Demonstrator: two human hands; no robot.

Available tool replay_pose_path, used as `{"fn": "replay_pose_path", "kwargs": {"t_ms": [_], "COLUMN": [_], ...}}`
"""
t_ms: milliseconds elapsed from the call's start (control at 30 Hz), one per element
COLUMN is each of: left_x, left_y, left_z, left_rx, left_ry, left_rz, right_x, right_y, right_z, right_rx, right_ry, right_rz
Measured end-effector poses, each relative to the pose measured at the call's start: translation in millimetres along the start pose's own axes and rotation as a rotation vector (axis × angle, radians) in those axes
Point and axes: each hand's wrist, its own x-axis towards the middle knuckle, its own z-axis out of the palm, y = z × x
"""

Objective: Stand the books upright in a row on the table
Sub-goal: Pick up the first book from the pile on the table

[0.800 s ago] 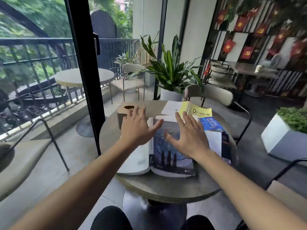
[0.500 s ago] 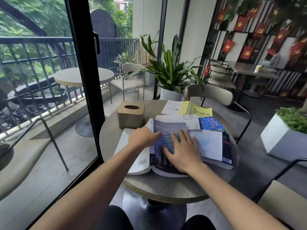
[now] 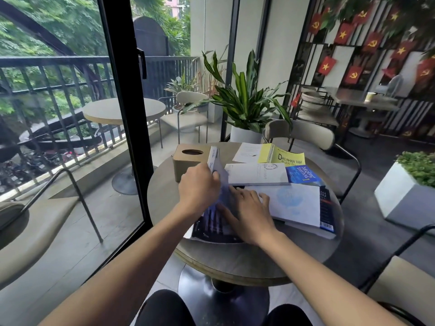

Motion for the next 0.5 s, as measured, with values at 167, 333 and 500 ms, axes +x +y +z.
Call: {"fn": "replay_pose_path", "kwargs": {"t_ms": [167, 333, 500], "left_x": [-20.2, -25.2, -23.9], "left_y": [14.0, 2.6, -17.8], "left_z": [-35.4, -26.8, 4.0], "left_rx": [0.025, -0.070, -0.192], "left_ry": [0.281, 0.550, 0.572], "left_rz": [0.136, 0.423, 0.512], "right_x": [11.7, 24.6, 25.7], "right_y": [-22.8, -38.2, -33.8], "right_z": [-6.4, -16.9, -20.3], "right_rx": [0.457, 0.589, 0.543], "right_ry": [-0.046, 0.004, 0.019], "right_rz": [-0.028, -0.047, -0.045]}}
